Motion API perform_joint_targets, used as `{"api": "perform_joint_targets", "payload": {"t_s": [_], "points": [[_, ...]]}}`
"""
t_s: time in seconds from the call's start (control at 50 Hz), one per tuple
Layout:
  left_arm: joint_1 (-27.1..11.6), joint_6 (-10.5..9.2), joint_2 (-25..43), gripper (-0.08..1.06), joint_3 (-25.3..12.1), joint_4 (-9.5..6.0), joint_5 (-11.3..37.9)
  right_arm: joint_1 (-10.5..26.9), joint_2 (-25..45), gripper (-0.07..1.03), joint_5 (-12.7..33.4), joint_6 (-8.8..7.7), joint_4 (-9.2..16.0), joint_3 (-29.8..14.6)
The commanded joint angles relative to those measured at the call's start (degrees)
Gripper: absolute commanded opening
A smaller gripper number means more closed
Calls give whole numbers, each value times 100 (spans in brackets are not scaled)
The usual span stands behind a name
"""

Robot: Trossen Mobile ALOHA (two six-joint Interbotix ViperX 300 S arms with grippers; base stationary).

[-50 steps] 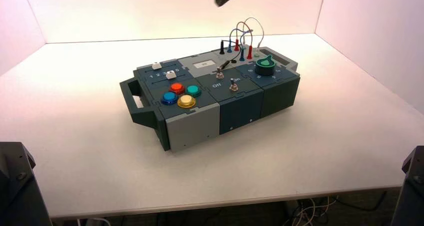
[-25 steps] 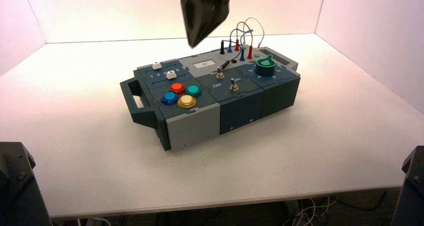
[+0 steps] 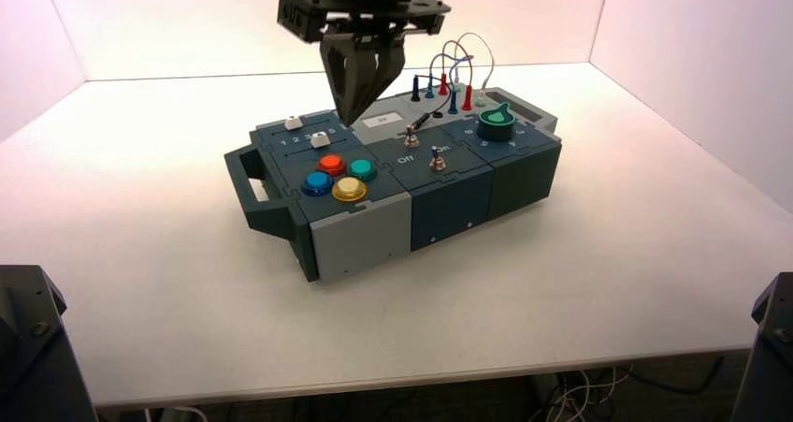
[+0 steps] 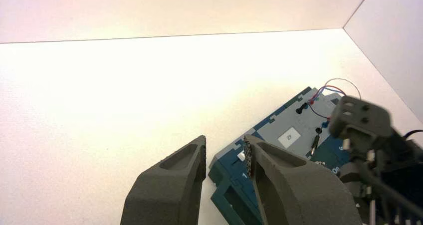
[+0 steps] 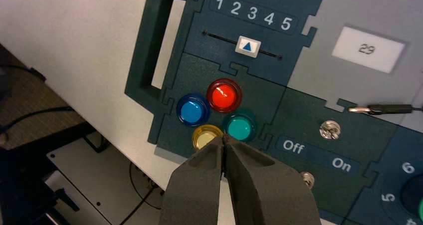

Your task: Push the red button with the right gripper.

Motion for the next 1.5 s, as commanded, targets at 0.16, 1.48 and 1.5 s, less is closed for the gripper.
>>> {"api": "perform_joint_targets", "payload": {"t_s": [0.16, 1.48, 1.5], "points": [[35, 9, 26, 43, -237, -9, -18, 167, 264, -2, 79, -9, 18, -431], [44, 26, 0, 43, -299, 0, 114, 114, 976, -2, 141, 0, -132, -782], [44, 18, 9, 43, -299, 0, 132, 114, 976, -2, 141, 0, -132, -782]]}}
